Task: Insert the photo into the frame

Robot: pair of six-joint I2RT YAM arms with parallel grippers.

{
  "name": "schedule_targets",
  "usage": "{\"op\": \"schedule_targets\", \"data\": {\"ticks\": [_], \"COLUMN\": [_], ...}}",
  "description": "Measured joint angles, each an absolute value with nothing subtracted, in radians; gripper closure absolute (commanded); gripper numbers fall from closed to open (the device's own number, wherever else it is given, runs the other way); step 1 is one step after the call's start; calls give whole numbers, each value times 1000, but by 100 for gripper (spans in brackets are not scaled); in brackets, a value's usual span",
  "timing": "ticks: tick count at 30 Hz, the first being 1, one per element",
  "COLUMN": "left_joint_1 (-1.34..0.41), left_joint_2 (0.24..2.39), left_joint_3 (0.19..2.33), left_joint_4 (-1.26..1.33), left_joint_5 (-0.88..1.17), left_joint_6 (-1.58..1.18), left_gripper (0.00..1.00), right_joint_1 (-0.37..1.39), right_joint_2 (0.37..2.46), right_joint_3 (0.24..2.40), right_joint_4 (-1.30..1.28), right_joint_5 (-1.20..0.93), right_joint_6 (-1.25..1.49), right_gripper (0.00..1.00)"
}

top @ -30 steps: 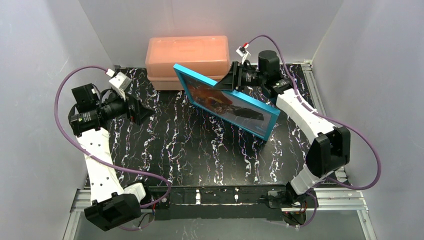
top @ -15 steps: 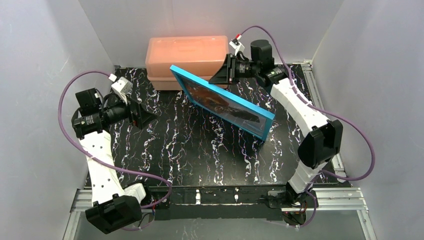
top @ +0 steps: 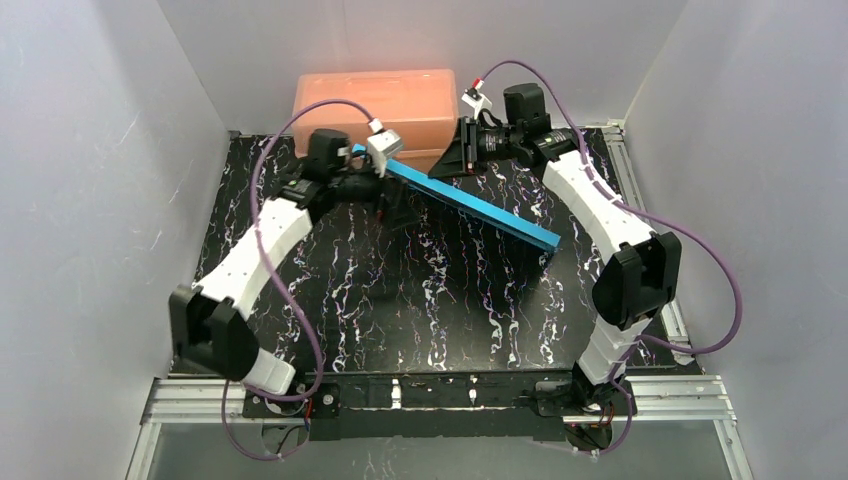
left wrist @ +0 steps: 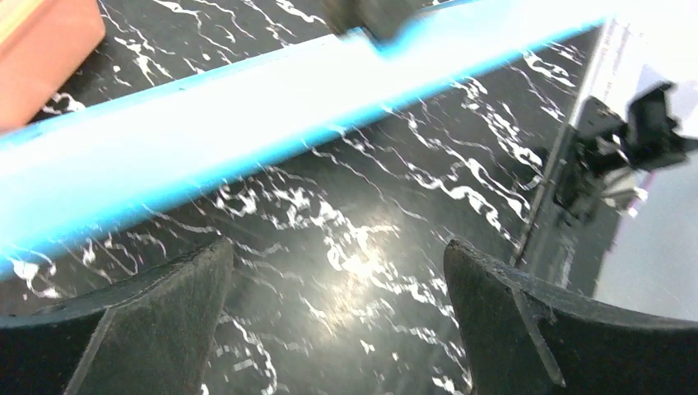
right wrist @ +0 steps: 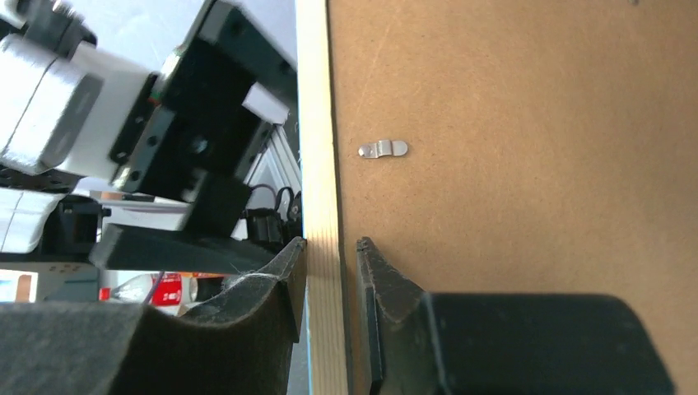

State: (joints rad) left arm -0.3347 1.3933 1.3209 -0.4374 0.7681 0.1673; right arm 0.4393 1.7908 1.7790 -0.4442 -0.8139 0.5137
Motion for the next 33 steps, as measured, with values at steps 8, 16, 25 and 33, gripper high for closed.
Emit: {"op": "schedule_targets", "data": {"ticks": [8, 16, 25, 33], "left_joint_1": [-469, -493, -477, -462], "left_joint_2": [1583, 1648, 1648, 1647], "left_joint_3": [1455, 1529, 1529, 1542], "left_joint_4": [-329, -288, -285, -319], "left_joint_5": [557, 462, 398, 369], "left_joint_6": [77, 64, 57, 51], "left_gripper": [2, 2, 2, 2], "right_joint_1": [380, 360, 399, 696], "right_joint_2": [1750, 1751, 1755, 1672], "right_joint_3": [1709, 1740, 1962, 1889], "right_joint_4": [-368, -484, -756, -785], "right_joint_5": [-797, -672, -445, -23], "right_joint_6": [531, 374, -8, -307], "right_gripper": [43, 1, 1, 1]}}
